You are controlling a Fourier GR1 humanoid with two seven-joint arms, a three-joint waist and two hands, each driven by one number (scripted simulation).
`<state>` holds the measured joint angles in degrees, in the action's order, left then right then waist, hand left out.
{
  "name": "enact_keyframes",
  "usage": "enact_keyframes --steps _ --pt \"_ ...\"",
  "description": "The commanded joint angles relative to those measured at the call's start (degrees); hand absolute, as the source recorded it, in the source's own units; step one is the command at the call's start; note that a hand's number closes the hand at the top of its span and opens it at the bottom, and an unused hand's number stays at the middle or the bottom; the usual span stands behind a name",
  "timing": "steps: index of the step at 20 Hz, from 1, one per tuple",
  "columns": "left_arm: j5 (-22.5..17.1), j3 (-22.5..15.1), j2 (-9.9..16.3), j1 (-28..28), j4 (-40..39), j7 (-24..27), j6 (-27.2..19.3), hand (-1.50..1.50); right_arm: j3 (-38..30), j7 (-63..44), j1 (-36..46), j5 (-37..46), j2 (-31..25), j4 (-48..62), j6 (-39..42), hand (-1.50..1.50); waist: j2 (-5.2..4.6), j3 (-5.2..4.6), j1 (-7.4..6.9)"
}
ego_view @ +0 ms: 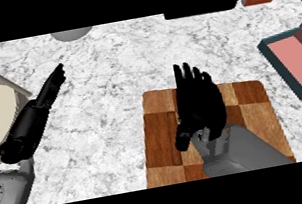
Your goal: Pick the cupcake from the cutting board and place it in the cardboard box
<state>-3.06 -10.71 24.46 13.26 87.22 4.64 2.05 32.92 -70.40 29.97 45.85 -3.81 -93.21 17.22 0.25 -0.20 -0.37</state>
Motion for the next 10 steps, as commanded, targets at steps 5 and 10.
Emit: enact_keyframes --steps 5,10 --pt "-0.8 1.5 0.6 1.2 0.9 -1.4 1.6 0.0 1.8 -14.4 1.9 3.0 3.7 6.5 4.5 -1.5 -0.04 0.12 -0.07" --pt "-0.2 1.9 -0.3 0.2 -1.0 1.0 1.3 0.0 -1.3 -12.8 1.2 3.7 3.7 9.7 4.6 -1.5 -0.14 0.12 0.27"
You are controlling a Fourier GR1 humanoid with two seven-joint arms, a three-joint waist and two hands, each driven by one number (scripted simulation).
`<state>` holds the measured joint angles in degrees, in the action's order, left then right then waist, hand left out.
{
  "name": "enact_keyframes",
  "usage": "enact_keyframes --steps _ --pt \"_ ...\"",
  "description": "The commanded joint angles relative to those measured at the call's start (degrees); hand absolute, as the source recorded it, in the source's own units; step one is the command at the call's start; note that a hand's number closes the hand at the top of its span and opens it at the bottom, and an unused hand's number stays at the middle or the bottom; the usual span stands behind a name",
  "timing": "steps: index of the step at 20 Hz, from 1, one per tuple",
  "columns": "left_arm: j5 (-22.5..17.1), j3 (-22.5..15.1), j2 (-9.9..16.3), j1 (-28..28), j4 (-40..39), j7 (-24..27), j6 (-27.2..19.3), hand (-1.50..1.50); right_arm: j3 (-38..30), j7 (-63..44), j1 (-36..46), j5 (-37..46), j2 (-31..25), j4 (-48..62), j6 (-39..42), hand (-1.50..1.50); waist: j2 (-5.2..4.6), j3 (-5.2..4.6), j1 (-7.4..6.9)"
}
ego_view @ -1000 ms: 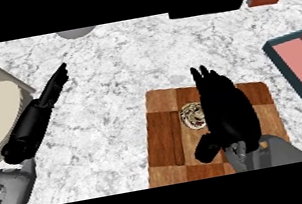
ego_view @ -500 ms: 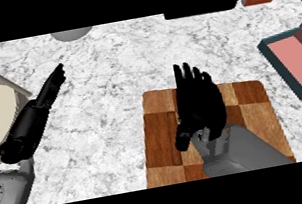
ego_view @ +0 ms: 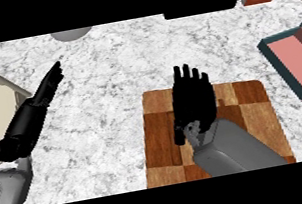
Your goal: Pick the cupcake from the cutting board and place it in the cardboard box
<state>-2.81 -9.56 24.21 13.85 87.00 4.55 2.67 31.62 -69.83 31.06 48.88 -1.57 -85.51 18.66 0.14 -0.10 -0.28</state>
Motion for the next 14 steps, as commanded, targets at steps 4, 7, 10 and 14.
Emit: enact_keyframes --steps 4,7,10,14 --pt "1.8 -0.8 -1.9 0.6 0.2 -1.4 -1.0 0.0 -0.8 -12.7 1.3 0.6 1.5 3.0 3.2 -1.5 -0.05 0.06 0.02" --pt "-0.2 0.8 -0.1 -3.4 2.9 0.1 1.7 0.0 -0.9 -12.6 1.0 -0.4 1.5 1.7 3.1 -1.5 0.07 0.07 -0.3" --pt "1.6 -0.1 -2.3 -2.2 1.7 -0.4 0.2 0.0 -1.7 -8.4 -2.4 1.4 1.5 2.1 2.2 -1.5 0.02 0.08 0.44" --pt "1.4 1.1 -1.6 -2.0 0.2 0.4 1.7 0.0 -2.4 -5.8 -3.4 2.1 1.5 6.2 0.4 -1.5 -0.12 0.08 0.25"
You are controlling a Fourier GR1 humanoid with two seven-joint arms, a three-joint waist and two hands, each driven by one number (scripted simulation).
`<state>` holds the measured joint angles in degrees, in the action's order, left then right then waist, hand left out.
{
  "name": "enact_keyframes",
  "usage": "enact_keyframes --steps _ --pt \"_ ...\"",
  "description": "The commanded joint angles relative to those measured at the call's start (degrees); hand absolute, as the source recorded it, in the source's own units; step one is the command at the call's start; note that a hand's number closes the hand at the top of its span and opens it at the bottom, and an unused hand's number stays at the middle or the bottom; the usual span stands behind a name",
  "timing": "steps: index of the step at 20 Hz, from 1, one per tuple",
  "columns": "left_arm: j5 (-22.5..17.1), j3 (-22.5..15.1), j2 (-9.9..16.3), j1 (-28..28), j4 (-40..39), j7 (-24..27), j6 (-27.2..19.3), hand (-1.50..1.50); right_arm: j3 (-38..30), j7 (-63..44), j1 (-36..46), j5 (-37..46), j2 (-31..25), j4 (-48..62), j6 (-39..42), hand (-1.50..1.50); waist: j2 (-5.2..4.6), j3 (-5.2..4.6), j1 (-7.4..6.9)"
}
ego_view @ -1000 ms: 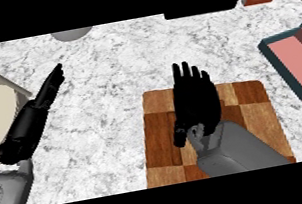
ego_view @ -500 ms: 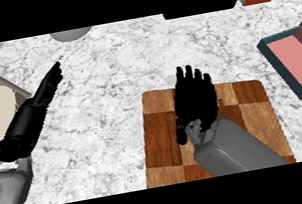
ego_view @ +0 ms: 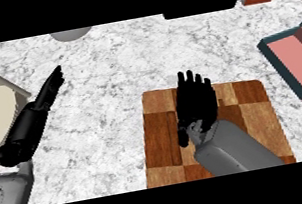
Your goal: Pick the cupcake from the cutting board and place it in the cardboard box
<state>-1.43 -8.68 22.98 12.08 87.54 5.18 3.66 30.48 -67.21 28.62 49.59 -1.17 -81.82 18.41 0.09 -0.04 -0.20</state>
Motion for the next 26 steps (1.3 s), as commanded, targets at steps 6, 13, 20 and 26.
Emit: enact_keyframes --steps 6,13,20,26 --pt "0.3 1.2 0.0 0.0 1.0 -0.8 0.8 0.0 -1.3 -12.8 -0.7 2.8 1.1 1.7 2.4 -1.5 0.07 0.0 0.03" --pt "0.4 2.8 -0.6 2.0 0.4 -3.0 1.7 0.0 -1.7 -8.8 -5.1 3.2 1.1 0.0 0.4 -1.5 0.02 0.03 0.28" --pt "2.9 3.2 -2.8 1.2 0.9 -2.2 2.3 0.0 3.3 -0.5 -2.6 8.6 1.1 5.3 -3.8 1.5 -0.05 0.04 -0.11" --pt "4.2 4.8 -3.2 1.2 -0.6 0.3 3.9 0.0 3.9 1.7 0.4 12.6 1.1 9.1 -6.0 1.5 -0.09 0.04 -0.17"
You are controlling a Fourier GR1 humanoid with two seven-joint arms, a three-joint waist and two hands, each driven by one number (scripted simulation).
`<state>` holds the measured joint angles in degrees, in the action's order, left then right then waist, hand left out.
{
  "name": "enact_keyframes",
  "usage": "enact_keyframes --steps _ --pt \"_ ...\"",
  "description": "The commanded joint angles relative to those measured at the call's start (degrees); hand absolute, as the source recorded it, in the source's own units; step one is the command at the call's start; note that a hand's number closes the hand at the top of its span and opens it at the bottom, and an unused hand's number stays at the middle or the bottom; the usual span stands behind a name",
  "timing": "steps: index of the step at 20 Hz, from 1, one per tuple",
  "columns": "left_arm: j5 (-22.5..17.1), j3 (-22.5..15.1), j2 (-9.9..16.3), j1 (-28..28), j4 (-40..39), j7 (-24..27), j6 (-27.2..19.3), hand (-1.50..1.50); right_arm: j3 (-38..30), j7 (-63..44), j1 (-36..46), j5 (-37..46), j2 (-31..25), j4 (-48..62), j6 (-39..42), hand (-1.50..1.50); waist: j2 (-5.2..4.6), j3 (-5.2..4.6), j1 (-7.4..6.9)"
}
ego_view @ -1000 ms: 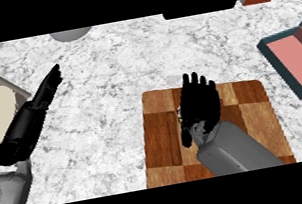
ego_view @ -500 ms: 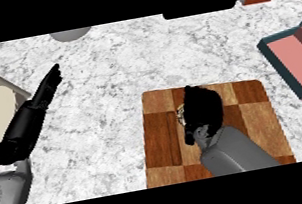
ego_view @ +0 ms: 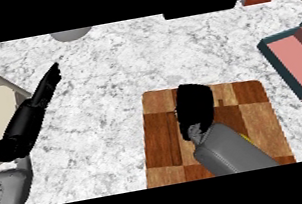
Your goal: Pick the cupcake from the cutting board and place it in the cardboard box
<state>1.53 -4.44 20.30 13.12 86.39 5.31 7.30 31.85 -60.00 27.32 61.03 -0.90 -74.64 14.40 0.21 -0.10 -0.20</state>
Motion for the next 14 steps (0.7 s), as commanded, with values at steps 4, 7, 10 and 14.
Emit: enact_keyframes --steps 4,7,10,14 --pt "1.0 0.1 -1.3 -1.2 4.0 -3.5 0.8 0.0 -4.3 6.9 6.7 5.6 -0.3 8.4 -6.4 1.5 -0.31 0.12 -0.41" --pt "1.4 -0.8 -1.9 0.8 3.3 -2.6 0.4 0.0 -14.6 19.8 14.8 -3.0 -6.8 10.9 -7.3 1.5 -0.8 0.17 -1.1" --pt "2.8 -2.2 -2.7 0.0 3.9 -2.6 -0.3 0.0 -18.9 30.8 17.4 -5.9 -10.7 18.3 -13.9 1.5 -1.33 0.25 -2.42" --pt "2.2 -1.1 -2.4 -0.1 2.5 -2.0 0.7 0.0 -20.4 36.1 27.3 -3.5 -12.5 26.5 -15.9 1.5 -0.97 0.14 -2.13"
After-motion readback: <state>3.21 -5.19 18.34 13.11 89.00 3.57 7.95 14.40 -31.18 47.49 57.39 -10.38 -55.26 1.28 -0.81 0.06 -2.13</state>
